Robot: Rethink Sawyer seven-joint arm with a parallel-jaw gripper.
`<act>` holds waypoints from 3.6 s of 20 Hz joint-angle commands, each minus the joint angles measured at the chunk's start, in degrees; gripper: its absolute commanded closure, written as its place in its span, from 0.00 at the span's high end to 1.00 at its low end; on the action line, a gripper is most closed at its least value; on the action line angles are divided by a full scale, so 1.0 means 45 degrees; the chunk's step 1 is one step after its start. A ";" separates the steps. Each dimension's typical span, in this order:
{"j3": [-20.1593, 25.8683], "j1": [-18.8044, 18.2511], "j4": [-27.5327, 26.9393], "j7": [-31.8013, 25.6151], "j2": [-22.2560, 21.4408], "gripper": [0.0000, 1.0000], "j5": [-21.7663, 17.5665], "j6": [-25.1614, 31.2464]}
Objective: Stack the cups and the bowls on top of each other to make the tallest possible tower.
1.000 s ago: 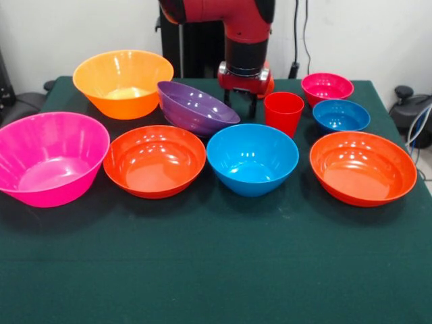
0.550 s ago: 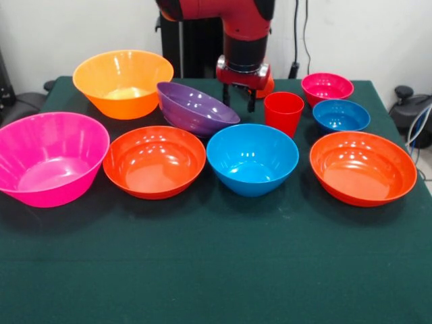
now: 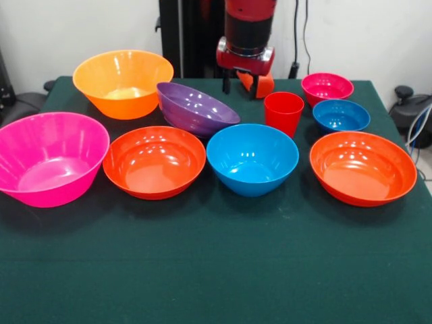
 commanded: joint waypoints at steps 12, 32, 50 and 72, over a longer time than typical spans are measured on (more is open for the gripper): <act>0.2032 -0.0370 -0.0513 -0.1095 -0.0595 1.00 -0.0143 0.0564; -0.1356 0.0277 0.0337 0.2258 -0.1457 1.00 0.3399 -0.0727; 0.3273 -0.2472 -0.1874 -0.5123 0.1112 1.00 -0.2085 0.0549; 0.8032 -0.3964 -0.0749 -1.2109 0.1985 1.00 -0.4177 0.3252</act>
